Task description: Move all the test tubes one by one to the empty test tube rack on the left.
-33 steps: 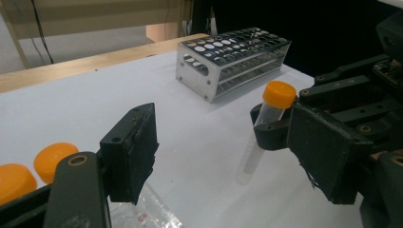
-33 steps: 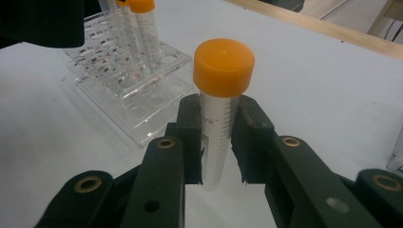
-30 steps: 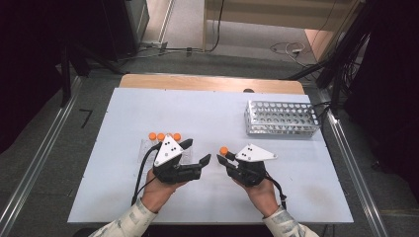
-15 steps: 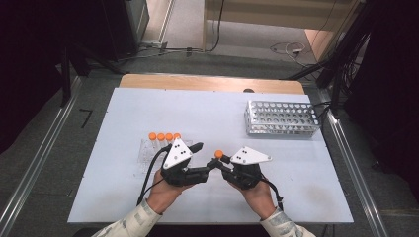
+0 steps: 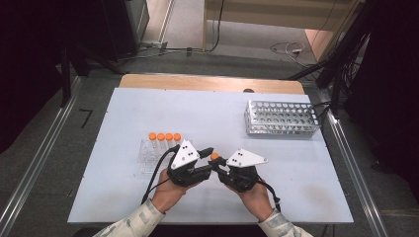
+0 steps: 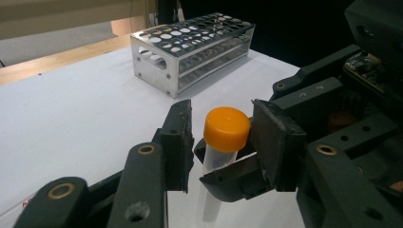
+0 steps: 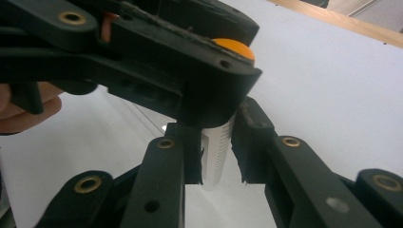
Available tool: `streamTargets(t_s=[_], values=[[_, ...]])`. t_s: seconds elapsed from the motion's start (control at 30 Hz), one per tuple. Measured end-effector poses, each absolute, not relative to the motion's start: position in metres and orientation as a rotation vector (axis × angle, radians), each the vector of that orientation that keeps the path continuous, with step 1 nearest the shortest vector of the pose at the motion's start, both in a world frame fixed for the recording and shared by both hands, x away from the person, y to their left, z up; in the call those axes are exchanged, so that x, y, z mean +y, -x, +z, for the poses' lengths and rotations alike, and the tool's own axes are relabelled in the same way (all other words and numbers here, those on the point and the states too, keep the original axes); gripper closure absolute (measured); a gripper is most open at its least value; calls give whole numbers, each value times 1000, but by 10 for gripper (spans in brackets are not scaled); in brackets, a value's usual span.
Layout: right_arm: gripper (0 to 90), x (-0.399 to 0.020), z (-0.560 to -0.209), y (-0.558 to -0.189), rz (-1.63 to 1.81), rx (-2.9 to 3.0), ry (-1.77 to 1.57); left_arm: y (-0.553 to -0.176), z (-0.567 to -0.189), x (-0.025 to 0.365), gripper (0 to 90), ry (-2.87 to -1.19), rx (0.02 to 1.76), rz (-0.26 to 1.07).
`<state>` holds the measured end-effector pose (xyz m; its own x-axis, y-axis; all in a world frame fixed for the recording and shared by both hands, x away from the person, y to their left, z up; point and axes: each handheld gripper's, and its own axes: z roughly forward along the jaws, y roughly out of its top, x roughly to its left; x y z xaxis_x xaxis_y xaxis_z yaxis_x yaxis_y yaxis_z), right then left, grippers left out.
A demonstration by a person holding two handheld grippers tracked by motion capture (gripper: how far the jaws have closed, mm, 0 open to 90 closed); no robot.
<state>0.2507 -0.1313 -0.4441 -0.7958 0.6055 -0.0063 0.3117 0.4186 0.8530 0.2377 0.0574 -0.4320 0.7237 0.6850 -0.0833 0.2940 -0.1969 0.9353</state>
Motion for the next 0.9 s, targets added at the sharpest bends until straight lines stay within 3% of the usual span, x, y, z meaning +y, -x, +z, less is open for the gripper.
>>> streamTargets(t_s=[0.2, 0.47, 0.73, 0.9], values=[[719, -130, -444, -249, 1331, 2367, -798, -237, -433, 55, 681, -1785, 766, 433], [709, -131, -444, -250, 1341, 2366, -799, -237, -433, 56, 697, -1772, 772, 432], [332, -134, -442, -252, 1352, 2404, -813, -233, -425, 64, 698, -1736, 773, 413], [262, -138, -443, -254, 1341, 2410, -835, -229, -415, 72, 698, -1700, 770, 411]])
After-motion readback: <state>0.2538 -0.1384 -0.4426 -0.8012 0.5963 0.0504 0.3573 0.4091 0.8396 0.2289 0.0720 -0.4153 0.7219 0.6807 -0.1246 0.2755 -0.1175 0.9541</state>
